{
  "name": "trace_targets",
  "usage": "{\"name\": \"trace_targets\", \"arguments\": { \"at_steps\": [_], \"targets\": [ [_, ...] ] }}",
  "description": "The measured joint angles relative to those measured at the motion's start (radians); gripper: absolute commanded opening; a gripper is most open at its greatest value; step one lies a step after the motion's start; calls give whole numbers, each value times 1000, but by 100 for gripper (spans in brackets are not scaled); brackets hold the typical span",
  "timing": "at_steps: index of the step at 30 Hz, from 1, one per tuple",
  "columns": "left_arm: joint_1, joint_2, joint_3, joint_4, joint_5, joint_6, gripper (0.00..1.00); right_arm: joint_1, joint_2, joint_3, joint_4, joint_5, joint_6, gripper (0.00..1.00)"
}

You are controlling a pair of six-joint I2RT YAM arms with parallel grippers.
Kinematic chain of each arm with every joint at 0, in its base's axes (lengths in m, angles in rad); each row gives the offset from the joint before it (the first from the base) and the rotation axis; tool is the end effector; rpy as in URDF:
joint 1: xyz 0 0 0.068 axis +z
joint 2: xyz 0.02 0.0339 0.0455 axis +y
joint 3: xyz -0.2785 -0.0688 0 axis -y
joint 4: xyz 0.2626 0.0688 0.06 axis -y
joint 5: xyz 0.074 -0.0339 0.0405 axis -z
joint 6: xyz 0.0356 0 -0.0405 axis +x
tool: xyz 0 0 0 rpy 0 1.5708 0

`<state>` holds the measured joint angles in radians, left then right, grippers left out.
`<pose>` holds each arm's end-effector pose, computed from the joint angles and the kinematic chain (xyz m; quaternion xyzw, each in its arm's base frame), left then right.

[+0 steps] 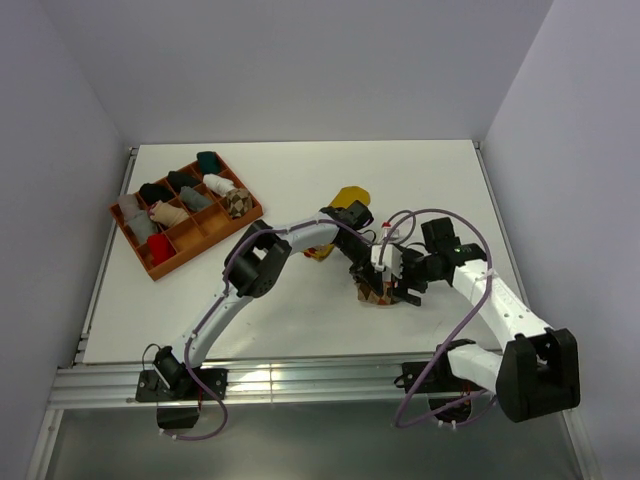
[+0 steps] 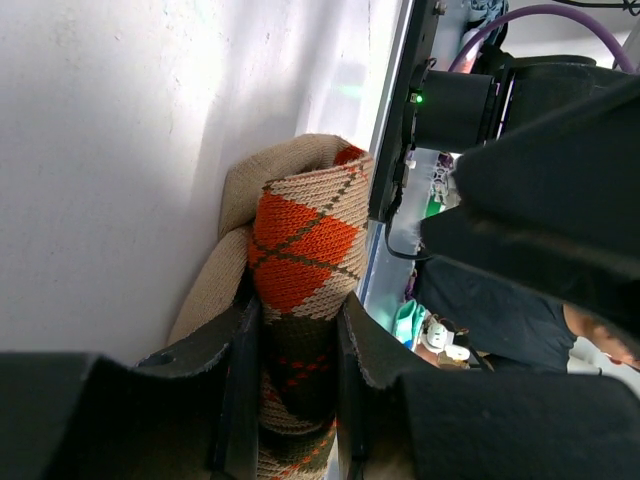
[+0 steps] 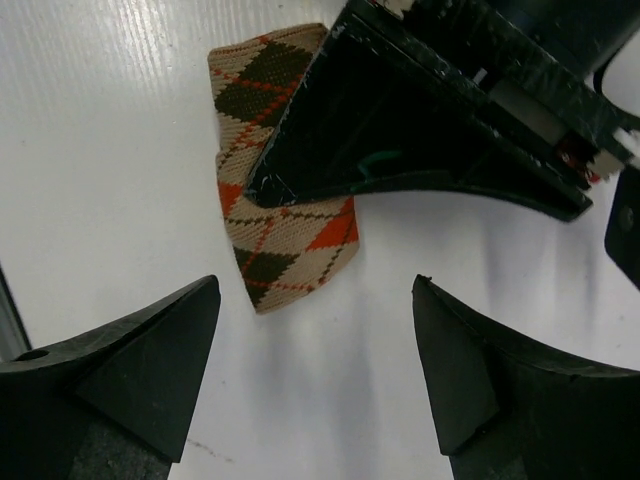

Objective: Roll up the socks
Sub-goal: Roll the sock at the center of the board.

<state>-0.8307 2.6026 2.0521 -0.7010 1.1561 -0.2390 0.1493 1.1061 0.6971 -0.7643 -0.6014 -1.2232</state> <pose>0.3414 -0.4221 0.0863 -0.3242 -0.7656 0.5320 0.1604 0.1948 0.0497 0.2178 -0.6385 0.6873 0.1530 0.3106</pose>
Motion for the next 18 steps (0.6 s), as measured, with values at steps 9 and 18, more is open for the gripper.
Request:
{"name": "trace_targets", "arguments": {
  "at_steps": [9,18],
  "targets": [
    [0,0,1,-1,0,0,0,154,28,-84,134,84,41,85],
    [5,1,1,-14,1,0,0,230,78,-109,229,153,95,85]
  ]
}}
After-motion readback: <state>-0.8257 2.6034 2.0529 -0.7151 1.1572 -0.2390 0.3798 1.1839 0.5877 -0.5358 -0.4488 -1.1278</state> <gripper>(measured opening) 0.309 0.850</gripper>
